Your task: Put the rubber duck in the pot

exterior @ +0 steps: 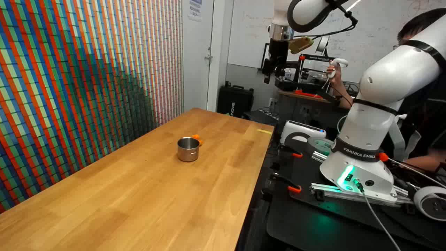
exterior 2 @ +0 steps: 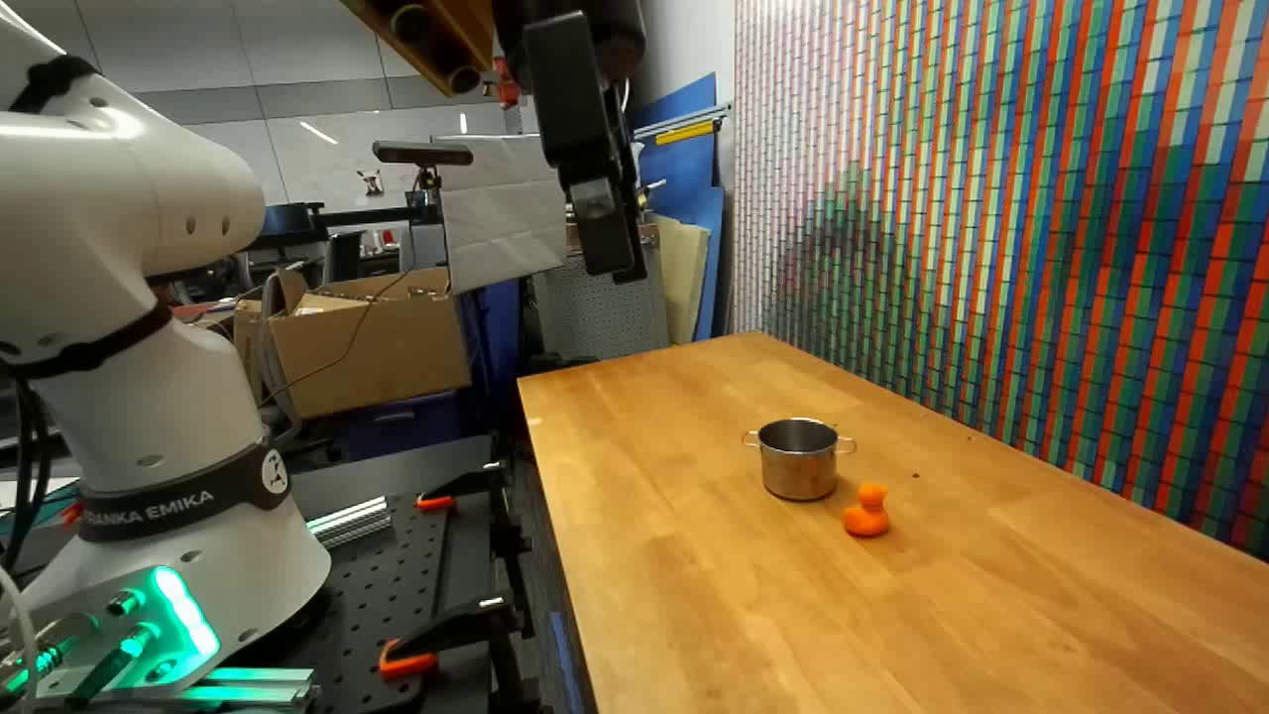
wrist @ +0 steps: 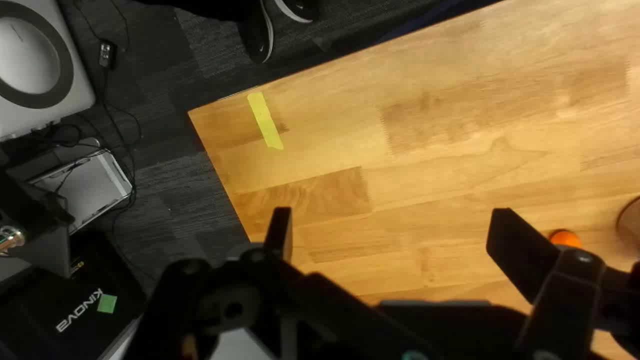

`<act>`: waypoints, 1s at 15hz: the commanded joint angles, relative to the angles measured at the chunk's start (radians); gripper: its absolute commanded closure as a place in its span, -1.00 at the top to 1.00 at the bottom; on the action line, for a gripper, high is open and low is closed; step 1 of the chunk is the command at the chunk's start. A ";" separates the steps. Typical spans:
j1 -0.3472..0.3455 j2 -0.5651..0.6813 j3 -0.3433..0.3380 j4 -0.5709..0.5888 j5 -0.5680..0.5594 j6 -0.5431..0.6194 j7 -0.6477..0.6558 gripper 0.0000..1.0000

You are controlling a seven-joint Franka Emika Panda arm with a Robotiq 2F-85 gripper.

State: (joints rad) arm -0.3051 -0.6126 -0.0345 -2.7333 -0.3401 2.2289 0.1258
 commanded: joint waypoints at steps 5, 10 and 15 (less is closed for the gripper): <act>0.012 -0.003 -0.011 0.006 -0.007 -0.005 0.005 1.00; 0.027 0.069 -0.023 0.048 0.009 0.042 -0.010 1.00; 0.116 0.348 -0.087 0.196 0.113 0.218 -0.154 1.00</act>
State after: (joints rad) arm -0.2598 -0.4602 -0.0619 -2.6627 -0.3174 2.3913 0.0786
